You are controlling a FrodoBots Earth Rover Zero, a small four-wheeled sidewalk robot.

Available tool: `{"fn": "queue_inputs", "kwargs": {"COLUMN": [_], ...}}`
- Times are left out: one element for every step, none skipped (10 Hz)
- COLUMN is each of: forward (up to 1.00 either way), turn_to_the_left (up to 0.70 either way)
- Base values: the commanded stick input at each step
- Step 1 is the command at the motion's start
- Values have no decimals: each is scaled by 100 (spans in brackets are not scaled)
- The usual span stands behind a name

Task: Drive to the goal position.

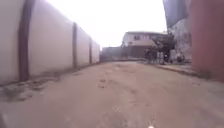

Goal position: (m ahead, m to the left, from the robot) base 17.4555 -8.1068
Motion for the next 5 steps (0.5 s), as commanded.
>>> {"fn": "queue_inputs", "kwargs": {"forward": [85,85,85,85,85], "turn_to_the_left": [0,1,1,1,1]}}
